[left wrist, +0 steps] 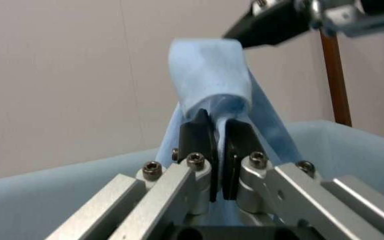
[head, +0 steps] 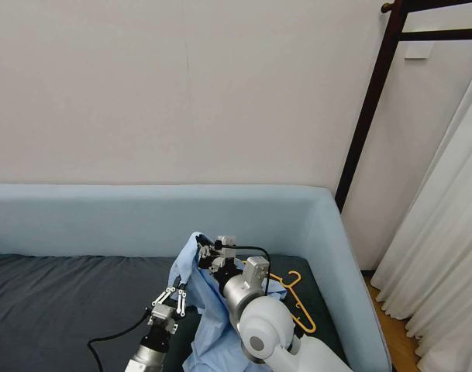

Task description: Pick up the clothes from the sofa and hang them on the clothes hanger.

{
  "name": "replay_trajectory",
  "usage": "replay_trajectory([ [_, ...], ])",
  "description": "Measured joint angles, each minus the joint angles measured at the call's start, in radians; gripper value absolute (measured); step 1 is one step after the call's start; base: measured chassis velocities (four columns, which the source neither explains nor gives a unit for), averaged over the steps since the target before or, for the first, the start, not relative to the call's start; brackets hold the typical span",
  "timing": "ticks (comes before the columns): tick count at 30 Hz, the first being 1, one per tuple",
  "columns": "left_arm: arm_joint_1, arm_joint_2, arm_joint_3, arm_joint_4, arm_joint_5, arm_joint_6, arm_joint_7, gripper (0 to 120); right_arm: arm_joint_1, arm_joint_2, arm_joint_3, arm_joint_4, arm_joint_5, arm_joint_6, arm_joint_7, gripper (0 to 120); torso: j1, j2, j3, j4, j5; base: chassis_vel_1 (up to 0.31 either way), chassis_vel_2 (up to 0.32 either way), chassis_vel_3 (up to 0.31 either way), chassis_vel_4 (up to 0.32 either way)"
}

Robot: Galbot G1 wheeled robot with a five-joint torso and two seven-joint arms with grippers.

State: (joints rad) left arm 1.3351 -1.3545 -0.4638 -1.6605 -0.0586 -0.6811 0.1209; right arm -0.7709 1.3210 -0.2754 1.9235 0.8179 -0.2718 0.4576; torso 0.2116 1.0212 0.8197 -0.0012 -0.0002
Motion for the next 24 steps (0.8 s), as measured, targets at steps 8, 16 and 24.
replay_trajectory([
  [8, 0.009, 0.021, -0.029, -0.04, -0.061, 0.018, -0.002, 0, -0.042, -0.021, -0.002, -0.035, -0.071, 0.012, -0.006, 36, 0.0, 0.0, 0.0, 0.0, 0.0, 0.0, 0.0, 0.0, 0.0],
  [16, 0.016, 0.033, -0.074, -0.071, -0.099, 0.041, -0.014, 0, -0.094, -0.036, 0.009, -0.246, -0.213, 0.039, 0.014, 83, 0.0, 0.0, 0.0, 0.0, 0.0, 0.0, 0.0, 0.0, 0.0],
  [24, 0.014, 0.039, -0.088, -0.066, -0.12, 0.052, -0.016, 0, -0.124, -0.03, 0.0, -0.353, -0.494, 0.133, -0.155, 100, 0.0, 0.0, 0.0, 0.0001, 0.0, 0.0, 0.0, 0.0, 0.0],
])
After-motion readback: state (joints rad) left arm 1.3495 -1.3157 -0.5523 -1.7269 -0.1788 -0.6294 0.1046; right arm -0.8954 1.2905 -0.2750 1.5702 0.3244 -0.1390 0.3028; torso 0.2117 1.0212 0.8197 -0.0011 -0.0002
